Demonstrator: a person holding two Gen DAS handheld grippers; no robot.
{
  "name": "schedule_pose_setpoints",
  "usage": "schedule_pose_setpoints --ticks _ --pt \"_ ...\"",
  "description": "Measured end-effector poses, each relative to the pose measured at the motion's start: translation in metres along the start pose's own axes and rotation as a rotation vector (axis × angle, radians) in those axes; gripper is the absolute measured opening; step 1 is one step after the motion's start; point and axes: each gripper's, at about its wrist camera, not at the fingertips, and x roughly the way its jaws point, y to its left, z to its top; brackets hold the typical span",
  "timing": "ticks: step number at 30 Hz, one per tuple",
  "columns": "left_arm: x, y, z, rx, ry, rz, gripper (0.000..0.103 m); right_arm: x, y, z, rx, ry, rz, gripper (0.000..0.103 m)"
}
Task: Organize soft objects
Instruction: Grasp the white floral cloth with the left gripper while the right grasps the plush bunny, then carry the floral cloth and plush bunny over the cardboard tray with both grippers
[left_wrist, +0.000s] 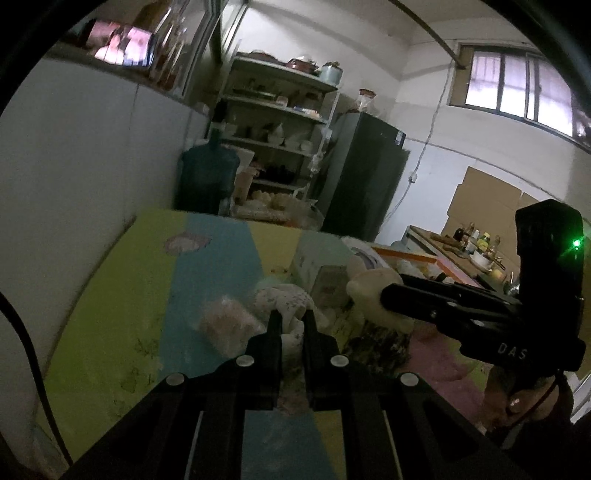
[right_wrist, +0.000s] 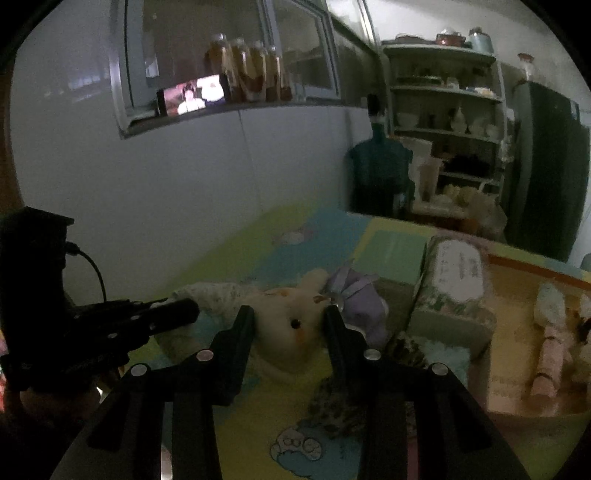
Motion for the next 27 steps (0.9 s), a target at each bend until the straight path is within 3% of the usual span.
schedule_pose_setpoints --ticks 9,27 --pt "0.001 -0.035 0.024 0.077 -0.045 -0.033 0.01 -0.037 -0.016 0.004 0.025 -0.08 -0.04 0.039" --pt "0.058 -0.142 0.054 0.126 -0.054 -0.189 0.01 -0.125 -0.098 -0.012 0.13 -0.201 -0.224 0.04"
